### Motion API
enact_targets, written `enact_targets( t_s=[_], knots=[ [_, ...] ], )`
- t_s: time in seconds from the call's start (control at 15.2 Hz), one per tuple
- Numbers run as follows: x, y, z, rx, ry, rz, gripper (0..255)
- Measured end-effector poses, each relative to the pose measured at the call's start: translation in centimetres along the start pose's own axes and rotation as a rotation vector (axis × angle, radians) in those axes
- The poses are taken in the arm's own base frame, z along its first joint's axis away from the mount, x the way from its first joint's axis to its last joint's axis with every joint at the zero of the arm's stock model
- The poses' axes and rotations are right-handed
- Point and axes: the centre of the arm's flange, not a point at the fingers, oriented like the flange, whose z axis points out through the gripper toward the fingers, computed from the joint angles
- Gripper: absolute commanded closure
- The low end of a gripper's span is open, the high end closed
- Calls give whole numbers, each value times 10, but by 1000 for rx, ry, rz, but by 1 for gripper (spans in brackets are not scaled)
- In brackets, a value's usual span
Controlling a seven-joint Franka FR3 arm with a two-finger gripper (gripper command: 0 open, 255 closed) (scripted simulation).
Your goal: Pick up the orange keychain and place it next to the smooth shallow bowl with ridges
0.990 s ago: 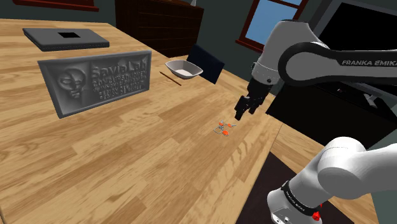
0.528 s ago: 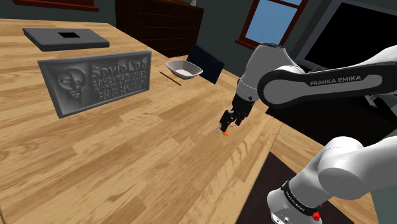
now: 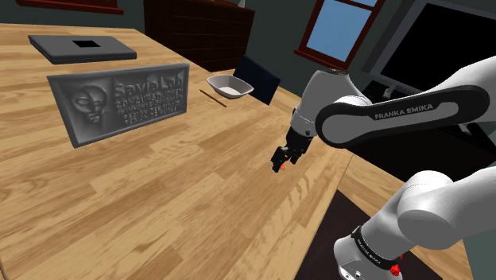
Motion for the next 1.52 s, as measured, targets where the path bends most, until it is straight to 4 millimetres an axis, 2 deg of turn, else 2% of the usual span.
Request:
enact_targets(
  t_s=[0.26,0.33,0.99,1.19,1.52],
  knots=[
    [0,0,1,0,0,0,0],
    [0,0,1,0,0,0,255],
    [1,-1,-3,2,11,1,255],
    [0,0,-11,1,3,1,255],
    [1,-1,-35,0,1,0,255]
  ],
)
